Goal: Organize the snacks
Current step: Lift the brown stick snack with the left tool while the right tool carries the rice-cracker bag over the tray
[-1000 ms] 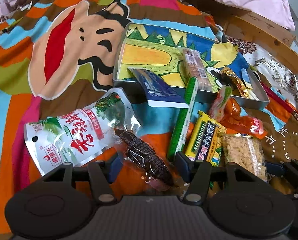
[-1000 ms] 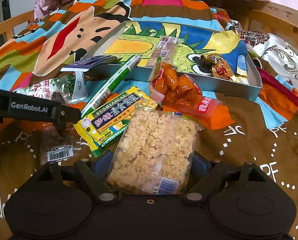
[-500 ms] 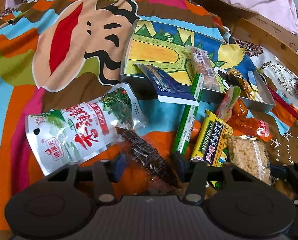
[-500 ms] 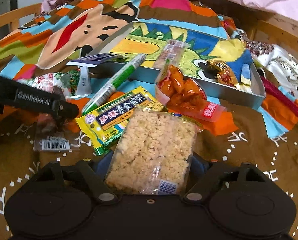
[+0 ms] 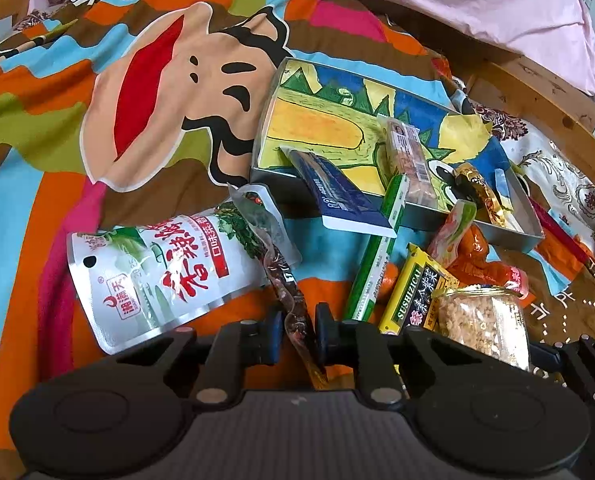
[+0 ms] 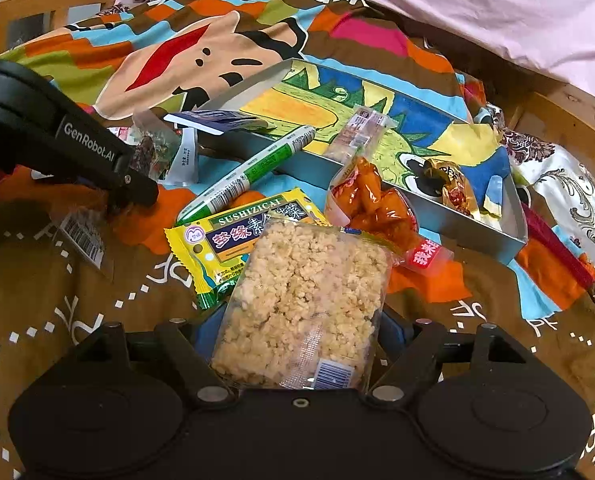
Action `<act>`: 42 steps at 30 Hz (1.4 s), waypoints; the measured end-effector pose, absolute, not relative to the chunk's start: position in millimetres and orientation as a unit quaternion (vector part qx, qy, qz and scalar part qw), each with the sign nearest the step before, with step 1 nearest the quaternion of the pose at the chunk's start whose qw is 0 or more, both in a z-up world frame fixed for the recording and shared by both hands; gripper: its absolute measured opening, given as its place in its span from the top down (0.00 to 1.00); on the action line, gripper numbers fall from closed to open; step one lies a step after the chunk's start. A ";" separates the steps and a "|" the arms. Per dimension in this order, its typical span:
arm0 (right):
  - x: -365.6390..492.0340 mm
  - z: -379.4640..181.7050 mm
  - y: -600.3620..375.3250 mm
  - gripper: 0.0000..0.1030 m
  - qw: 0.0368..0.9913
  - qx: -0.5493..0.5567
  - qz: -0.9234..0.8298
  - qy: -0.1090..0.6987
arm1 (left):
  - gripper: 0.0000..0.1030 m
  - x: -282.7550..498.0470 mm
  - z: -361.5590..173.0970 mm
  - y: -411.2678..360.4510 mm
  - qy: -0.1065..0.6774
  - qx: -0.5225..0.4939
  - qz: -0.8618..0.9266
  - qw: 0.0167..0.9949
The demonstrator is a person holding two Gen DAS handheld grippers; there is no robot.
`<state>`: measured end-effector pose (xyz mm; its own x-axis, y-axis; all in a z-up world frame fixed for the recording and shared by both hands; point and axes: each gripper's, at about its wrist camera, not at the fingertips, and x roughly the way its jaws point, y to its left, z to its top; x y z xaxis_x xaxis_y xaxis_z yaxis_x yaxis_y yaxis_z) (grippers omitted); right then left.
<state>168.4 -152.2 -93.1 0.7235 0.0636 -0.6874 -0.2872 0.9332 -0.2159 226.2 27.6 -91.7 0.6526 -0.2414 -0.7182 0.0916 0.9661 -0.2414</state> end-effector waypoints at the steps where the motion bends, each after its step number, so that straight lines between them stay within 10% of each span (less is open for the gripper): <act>1: 167.9 -92.8 -151.6 0.25 0.916 -0.159 0.096 0.357 | 0.83 226.0 -91.3 27.7 0.406 -0.093 -0.092 0.905; 42: 217.4 -13.8 -183.4 0.25 0.944 -0.296 0.078 0.123 | 0.88 241.0 -13.2 3.3 0.250 -0.123 -0.138 0.951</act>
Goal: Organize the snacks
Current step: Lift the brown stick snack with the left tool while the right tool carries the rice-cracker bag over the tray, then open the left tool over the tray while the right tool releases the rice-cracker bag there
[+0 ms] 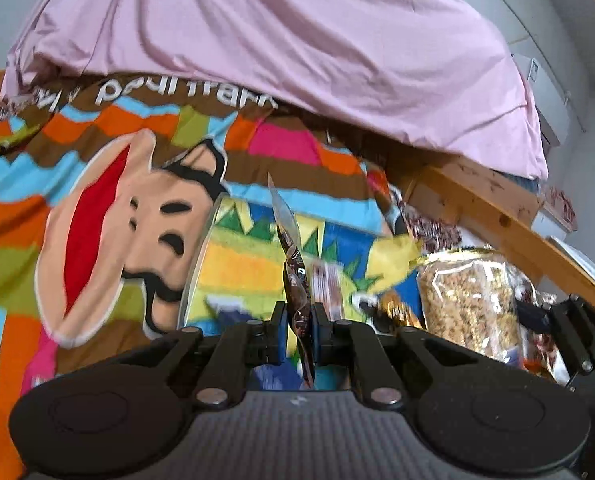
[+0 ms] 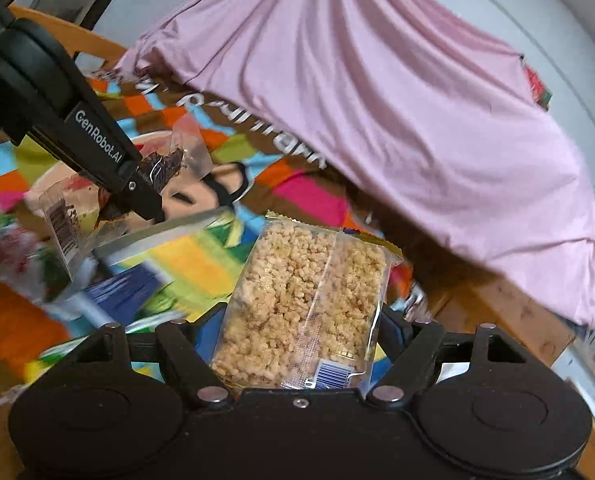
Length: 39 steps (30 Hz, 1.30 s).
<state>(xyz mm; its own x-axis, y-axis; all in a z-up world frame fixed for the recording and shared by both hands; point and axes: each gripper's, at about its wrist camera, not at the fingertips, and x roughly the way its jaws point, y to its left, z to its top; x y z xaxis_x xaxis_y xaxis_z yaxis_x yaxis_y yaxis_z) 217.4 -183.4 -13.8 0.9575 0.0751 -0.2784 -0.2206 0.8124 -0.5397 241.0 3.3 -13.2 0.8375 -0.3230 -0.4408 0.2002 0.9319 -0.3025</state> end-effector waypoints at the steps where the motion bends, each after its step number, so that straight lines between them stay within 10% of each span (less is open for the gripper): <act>1: 224.6 -14.8 -186.1 0.25 0.946 -0.291 0.076 0.117 | 0.88 248.8 -10.9 1.0 0.247 -0.120 -0.138 0.952; 32: 371.9 -90.2 -248.5 0.23 0.952 -0.106 0.053 0.281 | 0.87 413.2 -81.4 -99.3 0.391 -0.001 -0.085 0.917; 39: 359.7 -77.5 -259.3 0.12 0.959 -0.073 0.035 0.271 | 0.47 405.5 -71.8 -97.5 0.391 0.011 -0.053 0.919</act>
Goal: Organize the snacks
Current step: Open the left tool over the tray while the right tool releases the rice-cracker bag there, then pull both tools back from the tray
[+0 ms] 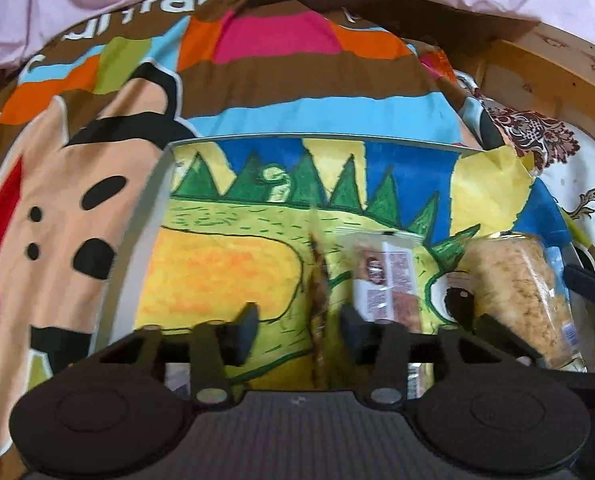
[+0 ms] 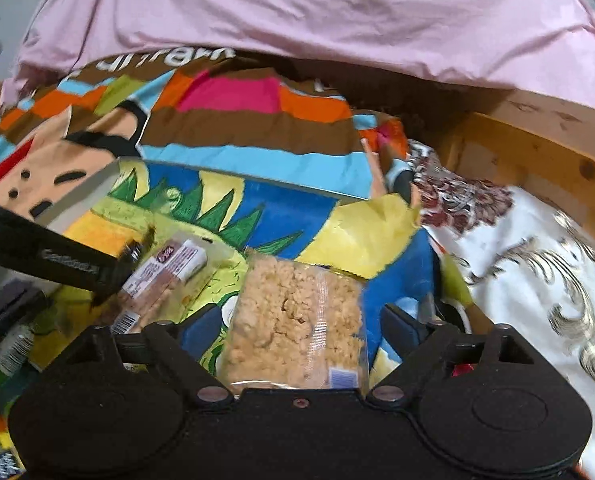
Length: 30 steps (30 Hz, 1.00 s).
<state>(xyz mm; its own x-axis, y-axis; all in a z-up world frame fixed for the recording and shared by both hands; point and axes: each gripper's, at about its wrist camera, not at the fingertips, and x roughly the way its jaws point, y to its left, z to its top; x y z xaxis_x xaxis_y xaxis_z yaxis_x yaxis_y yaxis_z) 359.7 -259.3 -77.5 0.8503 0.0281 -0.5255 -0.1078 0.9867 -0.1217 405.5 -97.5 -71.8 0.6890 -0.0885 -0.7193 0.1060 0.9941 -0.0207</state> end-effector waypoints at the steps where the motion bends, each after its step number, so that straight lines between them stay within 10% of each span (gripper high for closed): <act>1: 355.2 -74.0 -262.0 0.11 0.960 -0.066 0.033 0.269 | 0.44 402.4 -69.1 -95.5 0.389 0.009 -0.050 0.920; 11: 297.4 -16.2 -292.2 0.01 0.982 -0.010 0.014 0.187 | 0.06 341.9 -24.0 -75.1 0.321 -0.023 -0.040 0.946; 30: 125.0 38.2 -282.1 0.01 0.994 0.030 0.033 0.102 | 0.01 172.0 42.8 -34.1 0.205 -0.073 -0.029 0.976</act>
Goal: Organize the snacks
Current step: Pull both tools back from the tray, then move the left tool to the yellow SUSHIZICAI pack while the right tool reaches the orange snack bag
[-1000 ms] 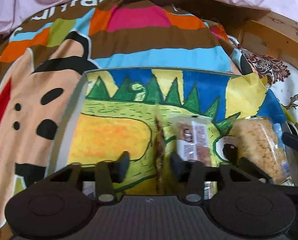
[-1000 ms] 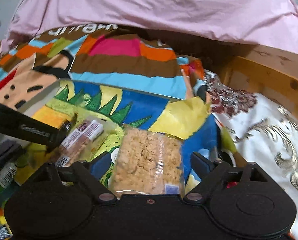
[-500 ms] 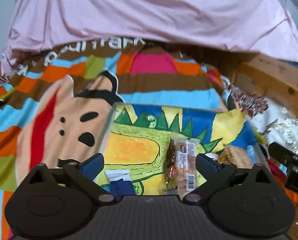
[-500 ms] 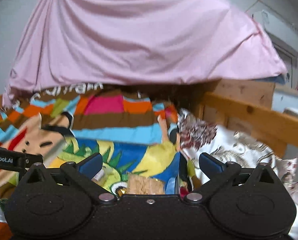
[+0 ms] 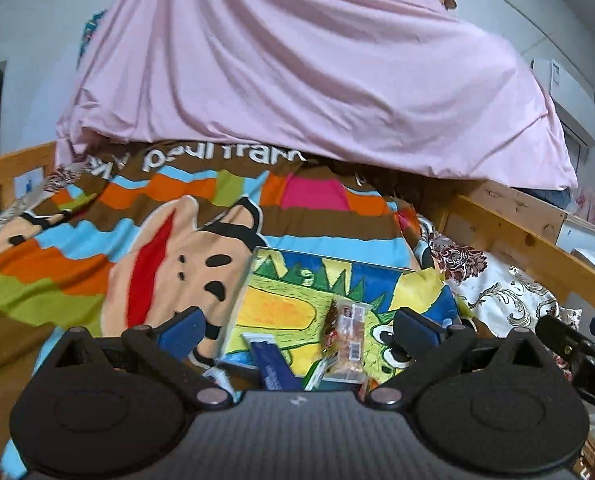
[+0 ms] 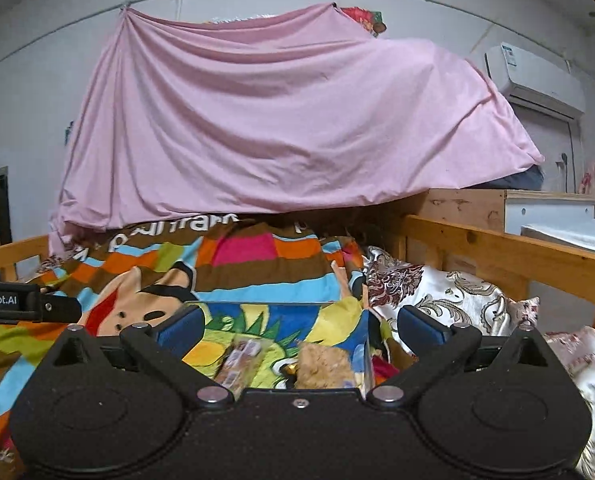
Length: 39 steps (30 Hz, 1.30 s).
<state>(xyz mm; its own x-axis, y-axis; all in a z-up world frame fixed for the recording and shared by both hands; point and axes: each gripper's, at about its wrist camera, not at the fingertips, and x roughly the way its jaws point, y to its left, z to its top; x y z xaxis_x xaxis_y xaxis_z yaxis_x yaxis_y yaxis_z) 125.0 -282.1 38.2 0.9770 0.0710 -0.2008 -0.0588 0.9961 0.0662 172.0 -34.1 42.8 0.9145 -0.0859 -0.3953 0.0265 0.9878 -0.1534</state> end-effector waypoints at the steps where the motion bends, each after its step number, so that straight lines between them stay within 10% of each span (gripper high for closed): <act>1: 117.0 38.5 -280.1 0.01 0.994 0.028 0.035 0.101 | 0.01 164.2 43.4 -31.9 0.202 -0.071 -0.028 0.976; 39: 62.7 -6.3 -236.7 0.01 0.965 -0.043 0.043 0.255 | 0.01 64.7 -19.4 -7.1 0.293 -0.010 0.005 0.956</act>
<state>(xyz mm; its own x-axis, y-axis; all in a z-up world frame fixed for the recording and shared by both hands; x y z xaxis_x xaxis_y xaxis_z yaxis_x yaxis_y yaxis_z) 62.7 -236.7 -6.3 0.8664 0.0612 -0.4956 -0.1045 0.9927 -0.0603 64.7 -7.1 -19.4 0.8279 0.0035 -0.5609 -0.0156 0.9997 -0.0169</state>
